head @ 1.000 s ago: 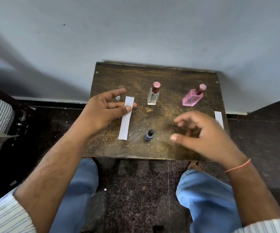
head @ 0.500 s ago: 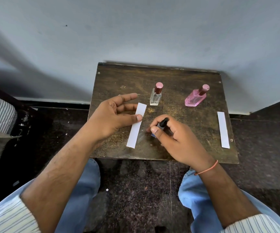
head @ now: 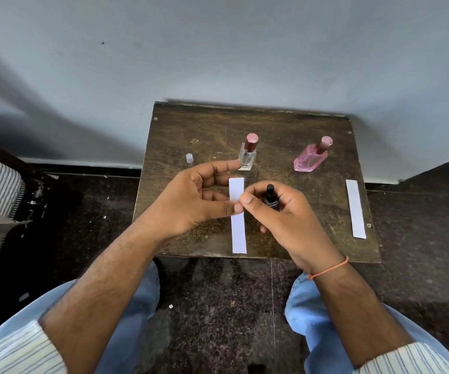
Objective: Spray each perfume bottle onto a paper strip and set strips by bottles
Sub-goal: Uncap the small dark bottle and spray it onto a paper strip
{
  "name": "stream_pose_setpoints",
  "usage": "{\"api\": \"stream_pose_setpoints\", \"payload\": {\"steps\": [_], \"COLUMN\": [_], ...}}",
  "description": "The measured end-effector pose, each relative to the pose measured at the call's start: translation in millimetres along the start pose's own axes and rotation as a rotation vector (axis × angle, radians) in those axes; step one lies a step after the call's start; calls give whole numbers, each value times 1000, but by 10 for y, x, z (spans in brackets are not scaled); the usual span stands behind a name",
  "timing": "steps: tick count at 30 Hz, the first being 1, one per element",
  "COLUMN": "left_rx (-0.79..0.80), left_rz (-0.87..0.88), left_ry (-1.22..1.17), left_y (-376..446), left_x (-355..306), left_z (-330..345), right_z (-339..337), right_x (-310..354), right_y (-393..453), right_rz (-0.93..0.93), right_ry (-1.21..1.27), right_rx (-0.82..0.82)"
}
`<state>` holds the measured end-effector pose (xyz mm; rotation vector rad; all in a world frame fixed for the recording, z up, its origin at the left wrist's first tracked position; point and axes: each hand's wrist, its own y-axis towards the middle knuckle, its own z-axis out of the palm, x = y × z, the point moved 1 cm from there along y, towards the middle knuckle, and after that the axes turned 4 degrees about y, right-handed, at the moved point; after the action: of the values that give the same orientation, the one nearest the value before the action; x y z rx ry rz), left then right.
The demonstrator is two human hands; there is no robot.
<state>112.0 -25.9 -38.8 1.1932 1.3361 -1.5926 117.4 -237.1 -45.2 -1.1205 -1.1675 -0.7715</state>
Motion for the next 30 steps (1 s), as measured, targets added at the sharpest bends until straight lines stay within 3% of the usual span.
{"api": "stream_pose_setpoints", "payload": {"steps": [9,17,24,30], "left_rx": [132,-119,-232,-220], "left_rz": [-152,-169,-166,-162], "left_ry": [74,6,44,63], "left_y": [-34,5,14,6], "left_x": [7,-1,-25,-21], "left_z": [58,-64,-77,-84], "right_z": [54,17,29,56], "right_x": [4,34,18,55], "right_y": [15,35,-13,-20], "right_rz": [51,226,52,-19], "right_ry": [108,307,117,123], "right_rx": [-80,48,23,29]}}
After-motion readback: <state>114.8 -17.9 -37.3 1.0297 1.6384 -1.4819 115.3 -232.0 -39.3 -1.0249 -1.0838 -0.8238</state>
